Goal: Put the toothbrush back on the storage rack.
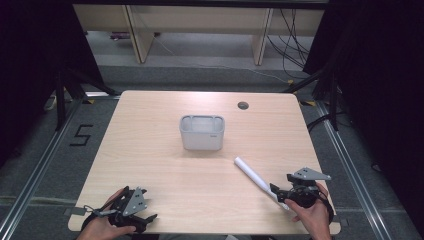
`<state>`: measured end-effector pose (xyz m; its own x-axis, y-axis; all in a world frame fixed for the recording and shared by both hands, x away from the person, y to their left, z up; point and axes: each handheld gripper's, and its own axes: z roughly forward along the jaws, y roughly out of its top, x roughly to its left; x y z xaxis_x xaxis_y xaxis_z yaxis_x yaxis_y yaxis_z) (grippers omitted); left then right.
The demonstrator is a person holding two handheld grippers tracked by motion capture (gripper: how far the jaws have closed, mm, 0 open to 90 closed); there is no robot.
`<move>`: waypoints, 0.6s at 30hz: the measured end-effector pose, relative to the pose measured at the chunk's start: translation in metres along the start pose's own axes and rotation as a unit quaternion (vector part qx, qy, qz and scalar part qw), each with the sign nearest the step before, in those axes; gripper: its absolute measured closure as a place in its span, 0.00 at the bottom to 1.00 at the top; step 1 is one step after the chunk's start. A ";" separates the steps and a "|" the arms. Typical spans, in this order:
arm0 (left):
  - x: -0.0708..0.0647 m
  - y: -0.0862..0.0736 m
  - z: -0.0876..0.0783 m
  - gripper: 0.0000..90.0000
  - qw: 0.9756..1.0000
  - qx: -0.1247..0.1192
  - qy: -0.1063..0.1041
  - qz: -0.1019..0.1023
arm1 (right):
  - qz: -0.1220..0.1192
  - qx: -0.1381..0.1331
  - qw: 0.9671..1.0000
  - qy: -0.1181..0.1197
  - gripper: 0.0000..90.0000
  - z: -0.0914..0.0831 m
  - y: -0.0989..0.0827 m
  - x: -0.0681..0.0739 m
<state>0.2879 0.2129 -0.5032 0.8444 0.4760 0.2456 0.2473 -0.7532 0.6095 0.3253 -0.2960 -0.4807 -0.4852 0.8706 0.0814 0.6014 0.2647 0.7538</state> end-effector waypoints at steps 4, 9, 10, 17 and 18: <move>0.000 0.000 0.000 0.18 1.000 0.001 -0.001 -0.001 | -0.015 0.002 1.000 -0.005 0.29 -0.001 0.001 0.000; 0.000 0.000 0.000 0.18 1.000 0.000 0.000 0.000 | -0.032 -0.002 0.999 0.006 0.44 -0.004 0.003 0.004; 0.000 0.000 0.000 0.18 1.000 0.000 0.000 0.000 | -0.034 -0.006 0.999 0.006 0.46 -0.005 0.004 0.005; 0.000 0.000 0.000 0.18 1.000 0.001 0.000 0.001 | -0.038 0.005 0.999 0.023 0.68 -0.010 0.006 0.018; 0.000 0.000 0.000 0.18 1.000 0.000 0.000 0.000 | -0.049 0.002 0.998 0.027 0.70 -0.010 0.006 0.018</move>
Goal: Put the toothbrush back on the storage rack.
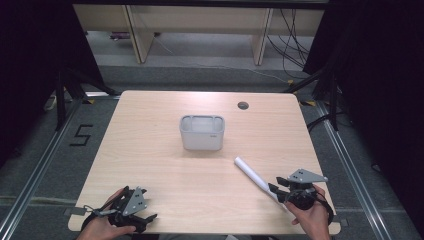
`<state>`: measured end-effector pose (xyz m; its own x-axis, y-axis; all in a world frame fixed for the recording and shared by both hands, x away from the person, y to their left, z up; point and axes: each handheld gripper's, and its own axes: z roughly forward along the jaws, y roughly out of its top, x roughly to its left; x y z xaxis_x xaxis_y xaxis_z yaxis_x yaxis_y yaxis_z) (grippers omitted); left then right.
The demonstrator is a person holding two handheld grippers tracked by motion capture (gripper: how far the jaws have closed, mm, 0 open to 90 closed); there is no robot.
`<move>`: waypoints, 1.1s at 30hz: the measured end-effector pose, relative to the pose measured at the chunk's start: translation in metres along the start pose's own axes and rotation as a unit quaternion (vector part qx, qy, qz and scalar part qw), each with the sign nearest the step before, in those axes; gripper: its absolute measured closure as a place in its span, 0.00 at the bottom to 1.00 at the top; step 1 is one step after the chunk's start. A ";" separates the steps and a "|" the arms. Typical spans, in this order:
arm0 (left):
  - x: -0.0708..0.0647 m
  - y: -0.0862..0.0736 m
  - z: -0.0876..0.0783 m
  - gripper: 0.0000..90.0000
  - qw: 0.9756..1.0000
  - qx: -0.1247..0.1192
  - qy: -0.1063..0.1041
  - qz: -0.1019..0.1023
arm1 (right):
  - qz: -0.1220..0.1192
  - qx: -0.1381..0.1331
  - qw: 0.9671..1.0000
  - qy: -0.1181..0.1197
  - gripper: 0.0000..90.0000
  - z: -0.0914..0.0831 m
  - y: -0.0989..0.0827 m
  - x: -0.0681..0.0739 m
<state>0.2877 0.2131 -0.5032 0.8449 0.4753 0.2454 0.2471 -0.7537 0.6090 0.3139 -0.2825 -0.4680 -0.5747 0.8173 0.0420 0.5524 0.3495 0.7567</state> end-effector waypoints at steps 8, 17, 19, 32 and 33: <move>0.001 0.000 0.000 0.18 1.000 0.002 0.002 0.001 | -0.034 0.009 0.999 0.017 0.88 0.001 -0.002 0.012; 0.000 0.000 0.000 0.18 1.000 0.003 0.000 0.001 | -0.062 0.040 0.997 0.024 0.92 0.010 -0.006 0.015; 0.000 0.000 0.000 0.18 1.000 0.004 0.002 0.001 | -0.043 0.062 0.997 0.026 0.93 0.010 -0.008 0.018; -0.001 0.001 0.000 0.18 1.000 0.005 0.007 0.001 | -0.072 0.093 0.993 0.009 0.95 0.018 -0.013 0.012; 0.000 0.001 0.000 0.18 1.000 0.005 0.008 0.001 | -0.071 0.088 0.994 0.007 0.95 0.020 -0.014 0.012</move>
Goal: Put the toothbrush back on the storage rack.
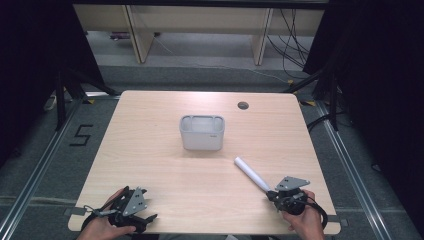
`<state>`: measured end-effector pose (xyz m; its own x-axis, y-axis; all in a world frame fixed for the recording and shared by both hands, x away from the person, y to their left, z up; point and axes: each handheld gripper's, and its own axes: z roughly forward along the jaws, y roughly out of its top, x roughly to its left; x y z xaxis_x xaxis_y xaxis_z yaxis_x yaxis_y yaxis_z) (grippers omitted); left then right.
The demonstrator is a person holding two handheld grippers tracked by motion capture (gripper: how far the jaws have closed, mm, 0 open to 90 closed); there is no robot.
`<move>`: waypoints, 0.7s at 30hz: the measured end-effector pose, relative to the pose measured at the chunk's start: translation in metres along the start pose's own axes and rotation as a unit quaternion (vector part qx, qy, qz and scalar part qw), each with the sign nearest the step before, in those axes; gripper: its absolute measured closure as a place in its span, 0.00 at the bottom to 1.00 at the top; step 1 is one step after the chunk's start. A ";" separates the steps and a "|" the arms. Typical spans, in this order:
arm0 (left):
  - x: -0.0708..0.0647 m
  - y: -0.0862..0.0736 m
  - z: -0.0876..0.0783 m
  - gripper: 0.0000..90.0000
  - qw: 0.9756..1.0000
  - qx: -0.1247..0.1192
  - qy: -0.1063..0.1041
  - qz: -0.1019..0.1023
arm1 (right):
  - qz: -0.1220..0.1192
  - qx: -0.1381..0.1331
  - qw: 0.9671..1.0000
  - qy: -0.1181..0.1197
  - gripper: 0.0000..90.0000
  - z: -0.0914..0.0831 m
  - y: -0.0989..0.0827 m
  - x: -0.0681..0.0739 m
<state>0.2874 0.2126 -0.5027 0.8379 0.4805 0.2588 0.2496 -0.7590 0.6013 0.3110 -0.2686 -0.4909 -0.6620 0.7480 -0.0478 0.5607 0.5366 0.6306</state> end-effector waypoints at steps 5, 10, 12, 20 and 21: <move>0.001 0.000 0.000 0.18 1.000 -0.002 -0.009 0.000 | -0.004 0.013 1.000 0.000 0.95 -0.001 0.000 -0.004; 0.001 0.000 0.000 0.18 1.000 -0.005 -0.007 -0.001 | 0.000 0.015 1.000 -0.013 0.95 -0.001 -0.001 -0.009; 0.000 0.000 0.000 0.18 1.000 -0.005 -0.007 -0.001 | -0.001 0.014 1.000 -0.019 0.95 0.000 -0.001 -0.010; 0.000 0.000 0.001 0.18 1.000 -0.006 -0.007 -0.004 | 0.008 0.017 0.999 -0.033 0.95 0.004 0.001 -0.018; 0.000 0.000 0.001 0.18 1.000 -0.005 -0.007 -0.003 | 0.005 0.016 0.999 -0.037 0.95 0.004 0.001 -0.019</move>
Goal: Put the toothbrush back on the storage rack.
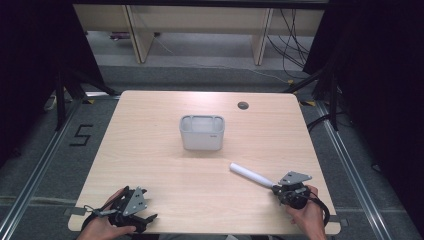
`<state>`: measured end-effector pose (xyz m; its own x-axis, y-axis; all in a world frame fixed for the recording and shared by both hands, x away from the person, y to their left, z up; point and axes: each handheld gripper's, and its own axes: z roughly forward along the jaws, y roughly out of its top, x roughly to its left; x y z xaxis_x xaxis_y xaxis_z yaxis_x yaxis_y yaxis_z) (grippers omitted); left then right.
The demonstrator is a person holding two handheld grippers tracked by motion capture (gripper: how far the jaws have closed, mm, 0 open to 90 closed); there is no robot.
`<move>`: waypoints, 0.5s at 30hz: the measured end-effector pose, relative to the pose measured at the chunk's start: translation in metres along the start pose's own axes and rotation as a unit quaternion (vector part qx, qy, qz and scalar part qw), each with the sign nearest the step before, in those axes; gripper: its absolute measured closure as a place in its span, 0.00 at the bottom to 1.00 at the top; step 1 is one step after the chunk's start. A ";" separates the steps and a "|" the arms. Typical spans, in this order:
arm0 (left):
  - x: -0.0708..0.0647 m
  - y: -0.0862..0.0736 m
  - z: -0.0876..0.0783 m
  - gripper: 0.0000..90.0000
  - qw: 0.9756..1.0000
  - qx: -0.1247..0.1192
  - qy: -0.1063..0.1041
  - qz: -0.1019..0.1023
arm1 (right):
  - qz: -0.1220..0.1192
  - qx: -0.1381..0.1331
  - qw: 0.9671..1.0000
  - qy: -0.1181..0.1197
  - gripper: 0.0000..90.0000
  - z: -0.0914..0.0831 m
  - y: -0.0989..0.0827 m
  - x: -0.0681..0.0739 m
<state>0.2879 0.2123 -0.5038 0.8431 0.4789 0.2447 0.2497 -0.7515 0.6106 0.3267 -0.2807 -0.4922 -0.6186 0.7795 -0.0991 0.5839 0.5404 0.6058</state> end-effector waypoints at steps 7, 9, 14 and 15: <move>0.000 0.000 0.000 0.18 1.000 0.002 -0.002 0.002 | -0.004 0.004 1.000 -0.015 0.96 0.006 0.006 -0.006; 0.000 0.000 0.000 0.18 1.000 0.002 -0.002 0.001 | 0.000 0.006 1.000 -0.018 0.96 0.008 0.008 -0.008; 0.000 0.000 0.000 0.18 1.000 0.002 -0.002 0.001 | -0.006 0.005 1.000 -0.030 0.96 0.014 0.013 -0.014; 0.000 0.000 0.000 0.18 1.000 0.002 -0.002 0.001 | -0.004 0.008 1.000 -0.030 0.96 0.014 0.014 -0.014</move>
<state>0.2878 0.2121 -0.5041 0.8452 0.4760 0.2430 0.2503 -0.7543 0.6070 0.3510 -0.2796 -0.4937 -0.5913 0.7922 -0.1513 0.5879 0.5518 0.5916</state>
